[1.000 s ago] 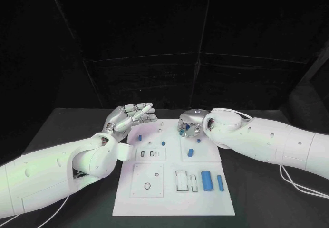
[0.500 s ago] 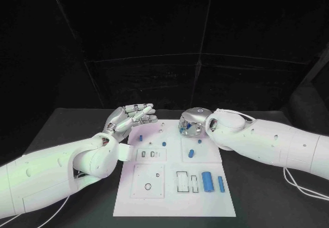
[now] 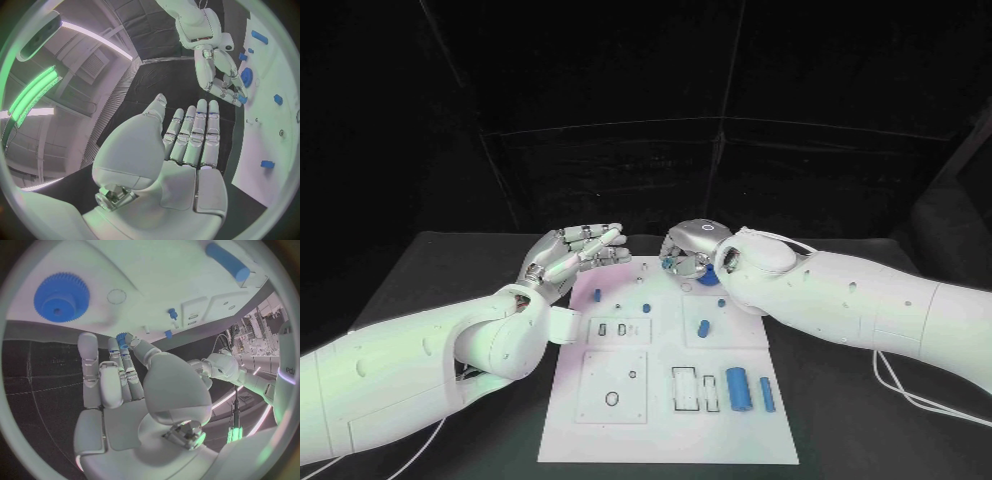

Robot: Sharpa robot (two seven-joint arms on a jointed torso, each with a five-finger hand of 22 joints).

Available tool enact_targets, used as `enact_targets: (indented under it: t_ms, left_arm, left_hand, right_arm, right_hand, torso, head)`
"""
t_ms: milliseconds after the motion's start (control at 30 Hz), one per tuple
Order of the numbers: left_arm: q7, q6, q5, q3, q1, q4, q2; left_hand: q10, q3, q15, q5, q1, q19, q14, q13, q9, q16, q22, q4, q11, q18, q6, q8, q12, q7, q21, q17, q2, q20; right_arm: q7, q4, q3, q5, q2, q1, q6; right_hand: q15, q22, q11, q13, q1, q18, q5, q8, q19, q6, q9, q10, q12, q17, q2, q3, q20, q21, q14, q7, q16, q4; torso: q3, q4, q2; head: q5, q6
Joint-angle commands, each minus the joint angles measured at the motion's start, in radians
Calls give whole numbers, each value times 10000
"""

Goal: Assemble the parts on the task board

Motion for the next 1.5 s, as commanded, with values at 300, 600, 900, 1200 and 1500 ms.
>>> enact_targets:
  t_ms: [300, 600, 900, 1200, 1500]
  left_arm:
    - [182, -189, -72, 8, 76, 34, -33]
    - [186, -236, -71, 8, 104, 50, -17]
    - [187, -228, -70, 9, 123, 0, 115]
    - [145, -220, -70, 10, 141, -28, 137]
    - [106, -232, -70, 11, 157, -80, 126]
  left_hand:
    - [-37, 3, 45, -8, -80, 71, 31, -14, -13, -60, -16, -63, 44, 129, -64, -50, -51, 402, -63, 14, 19, 4]
    - [-43, 7, 46, -9, -83, 76, 30, -15, -13, -65, -20, -64, 47, 128, -67, -53, -54, 405, -66, 14, 33, 5]
    - [-48, 10, 48, -8, -84, 78, 27, -15, -13, -70, -22, -66, 48, 127, -70, -56, -57, 407, -68, 14, 43, 5]
    - [-72, 23, 54, -6, -78, 83, 15, -18, -14, -89, -33, -81, 56, 124, -84, -67, -70, 415, -82, 13, 73, 8]
    - [-83, 32, 58, -6, -69, 85, 8, -18, -14, -99, -39, -92, 60, 123, -91, -73, -77, 419, -89, 12, 91, 9]
  right_arm:
    - [24, -720, 12, 69, 763, 29, -177]
    - [-22, -1049, 13, 21, 1031, 29, -123]
    - [3, -1547, 12, -40, 1372, 26, -5]
    - [33, -1644, 11, -47, 1484, 25, 316]
    - [32, -1496, 11, -72, 1424, 25, 365]
  right_hand:
    - [-68, 9, 43, -23, -18, -106, -85, -58, 37, 25, -16, -3, -83, -26, -126, 122, -26, 53, 401, 38, 41, 58]
    - [-64, 10, 47, -26, -31, -106, -93, -67, 34, 19, -19, -14, -94, -22, -145, 134, -22, 56, 401, 41, 45, 74]
    - [-59, 17, 52, -29, -38, -108, -112, -80, 33, 8, -23, -32, -106, 25, -161, 153, -17, 64, 408, 45, 69, 91]
    - [-49, 10, 62, -30, -60, -106, -199, -97, 20, -6, -30, -52, -115, 16, -206, 182, -7, 67, 405, 54, 74, 131]
    - [-48, 10, 62, -30, -63, -106, -209, -98, 19, -6, -30, -53, -114, 15, -213, 184, -6, 68, 404, 55, 74, 136]
  torso:
    - [-31, 55, 103]
    - [-38, 49, 135]
    - [-23, 53, 138]
    - [-19, 39, 139]
    - [-23, 35, 139]
  head:
    - [25, 89]
    - [71, 83]
    - [128, 85]
    - [163, 62]
    - [186, 28]
